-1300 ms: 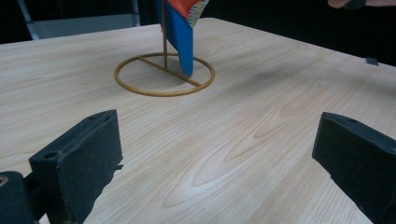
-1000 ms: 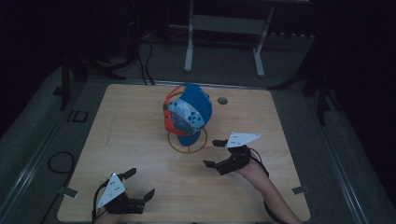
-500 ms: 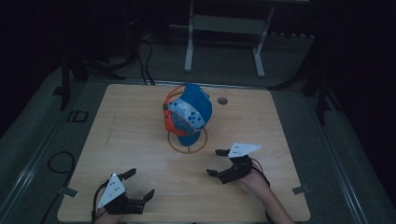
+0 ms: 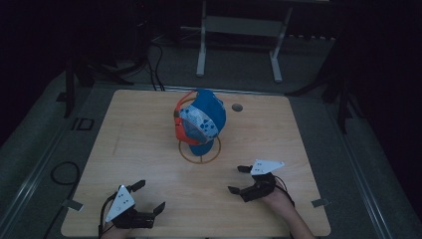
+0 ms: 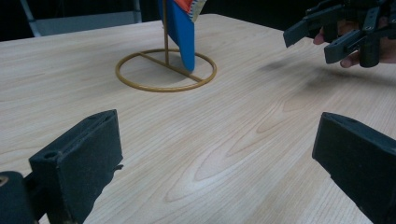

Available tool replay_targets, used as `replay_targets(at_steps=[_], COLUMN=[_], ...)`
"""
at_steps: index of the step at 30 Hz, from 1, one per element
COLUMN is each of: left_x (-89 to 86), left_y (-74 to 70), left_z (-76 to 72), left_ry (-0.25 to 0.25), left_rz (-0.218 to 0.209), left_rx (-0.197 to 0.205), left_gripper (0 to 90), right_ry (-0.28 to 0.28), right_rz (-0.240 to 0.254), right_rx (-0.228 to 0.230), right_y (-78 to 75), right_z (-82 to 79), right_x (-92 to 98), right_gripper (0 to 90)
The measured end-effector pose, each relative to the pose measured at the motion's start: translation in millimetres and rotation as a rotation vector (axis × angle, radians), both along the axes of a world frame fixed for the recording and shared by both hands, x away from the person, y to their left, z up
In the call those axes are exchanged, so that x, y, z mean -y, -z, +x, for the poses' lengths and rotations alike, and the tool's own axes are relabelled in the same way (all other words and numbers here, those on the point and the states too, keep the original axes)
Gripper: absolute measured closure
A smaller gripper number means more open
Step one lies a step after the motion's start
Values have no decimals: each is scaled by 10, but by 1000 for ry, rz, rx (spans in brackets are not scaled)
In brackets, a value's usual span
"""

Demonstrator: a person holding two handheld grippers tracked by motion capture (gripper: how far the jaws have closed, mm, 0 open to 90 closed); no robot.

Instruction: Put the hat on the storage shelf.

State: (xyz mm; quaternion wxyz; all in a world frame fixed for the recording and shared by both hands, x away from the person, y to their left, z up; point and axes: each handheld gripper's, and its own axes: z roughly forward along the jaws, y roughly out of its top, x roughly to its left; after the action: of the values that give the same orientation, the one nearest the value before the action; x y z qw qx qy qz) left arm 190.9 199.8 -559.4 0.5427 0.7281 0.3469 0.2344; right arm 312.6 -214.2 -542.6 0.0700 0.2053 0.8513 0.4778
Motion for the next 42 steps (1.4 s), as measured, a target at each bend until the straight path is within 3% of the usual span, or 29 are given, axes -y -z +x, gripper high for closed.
replay_targets(at_steps=[12, 18, 31, 37, 42], left_x=[6, -3, -20, -22, -26], left_y=[7, 9, 10, 21, 25], left_z=[4, 6, -3, -9, -31], left_ry=[-1, -4, -10, -17, -20], left_rz=[-6, -12, -18, -25, -28], left_rx=[-5, -8, -6, -10, -6], left_gripper=[18, 17, 17, 17, 17], right_ry=[46, 69, 90, 104, 115], right_rz=[-40, -32, -28, -54, -37], right_rx=[-10, -13, -4, 8, 12], right_y=[114, 114, 123, 148, 124], right_z=[-87, -144, -288, -310, -311], right_x=[254, 390, 522, 562, 632], right_gripper=[138, 138, 138, 139, 139])
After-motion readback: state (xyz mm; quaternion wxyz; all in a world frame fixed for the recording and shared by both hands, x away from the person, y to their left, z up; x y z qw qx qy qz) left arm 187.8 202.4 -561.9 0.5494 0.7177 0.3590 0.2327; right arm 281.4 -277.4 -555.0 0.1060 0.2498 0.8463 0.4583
